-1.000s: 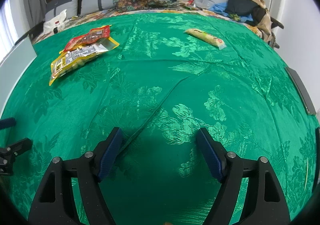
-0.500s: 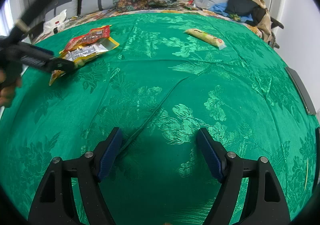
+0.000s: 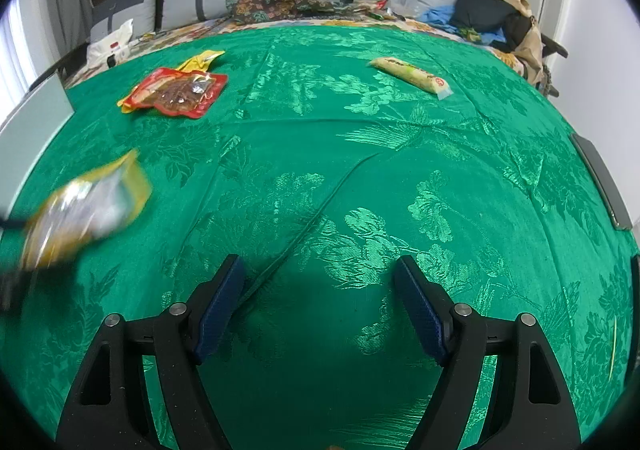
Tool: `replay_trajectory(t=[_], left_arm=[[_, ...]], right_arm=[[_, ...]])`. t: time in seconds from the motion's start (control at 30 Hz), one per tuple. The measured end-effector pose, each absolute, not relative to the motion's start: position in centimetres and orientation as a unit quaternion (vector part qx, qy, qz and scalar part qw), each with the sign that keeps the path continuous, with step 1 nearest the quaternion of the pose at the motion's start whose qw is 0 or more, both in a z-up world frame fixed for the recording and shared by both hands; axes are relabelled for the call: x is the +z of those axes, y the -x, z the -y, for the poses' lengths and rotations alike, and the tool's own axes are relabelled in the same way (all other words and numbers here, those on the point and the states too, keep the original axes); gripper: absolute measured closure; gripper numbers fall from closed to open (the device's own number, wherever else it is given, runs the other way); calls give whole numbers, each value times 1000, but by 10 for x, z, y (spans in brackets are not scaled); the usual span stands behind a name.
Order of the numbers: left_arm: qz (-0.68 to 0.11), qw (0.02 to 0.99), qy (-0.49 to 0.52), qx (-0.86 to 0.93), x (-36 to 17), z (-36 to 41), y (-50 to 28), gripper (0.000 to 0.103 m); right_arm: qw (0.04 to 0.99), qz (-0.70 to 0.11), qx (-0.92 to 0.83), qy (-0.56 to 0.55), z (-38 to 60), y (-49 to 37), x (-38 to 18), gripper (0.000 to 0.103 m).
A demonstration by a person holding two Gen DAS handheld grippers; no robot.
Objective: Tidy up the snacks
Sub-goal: 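Grasp the yellow-bordered peanut pack with the left tool, then hold the peanut pack in the left tool while the right tool grasps the red fish snack pack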
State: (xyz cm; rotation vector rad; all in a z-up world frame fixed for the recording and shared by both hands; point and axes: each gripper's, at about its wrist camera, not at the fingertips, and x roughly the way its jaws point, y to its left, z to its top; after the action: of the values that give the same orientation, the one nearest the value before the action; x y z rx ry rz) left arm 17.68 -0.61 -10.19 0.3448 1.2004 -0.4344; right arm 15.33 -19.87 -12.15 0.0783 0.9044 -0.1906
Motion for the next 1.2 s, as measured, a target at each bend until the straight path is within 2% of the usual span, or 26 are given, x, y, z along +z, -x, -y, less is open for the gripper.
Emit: replay_trajectory(t=[0.13,0.3,0.37,0.43,0.53,0.67,0.8,0.87,1.2], left_arm=[[-537,792,-186,-224,-106,15,-173,2],[-537,805,-135,-215,-111,26,-207,0],[-530,824,-100,-173,-111,16,-216,6],[-521,839,-76,-135,-107,3,-216,25],[-521,846,-53,-102,-106,-16,-215,30],[-514,853,-42,-80,-109,-47,-219,27],[-503,861,-39,-72,-115,-54,-218,7],[-492,867,-34,-67,-119,-60,-217,0],[-456,886,-31,-70,-118,-69,-204,0]], right_arm=[[894,-436,-92,-38,199,-153,-122,23],[894,-436,-93,-38,199,-153,-122,23],[894,-436,-93,-38,199,-153,-122,23],[894,-436,-93,-38,198,-153,-122,23],[894,-436,-93,-38,199,-153,-122,23],[894,-436,-93,-38,198,-153,-122,23],[894,-436,-93,-38,198,-153,-122,23],[894,-436,-93,-38,199,-153,-122,23],[894,-436,-94,-38,199,-153,-122,23]])
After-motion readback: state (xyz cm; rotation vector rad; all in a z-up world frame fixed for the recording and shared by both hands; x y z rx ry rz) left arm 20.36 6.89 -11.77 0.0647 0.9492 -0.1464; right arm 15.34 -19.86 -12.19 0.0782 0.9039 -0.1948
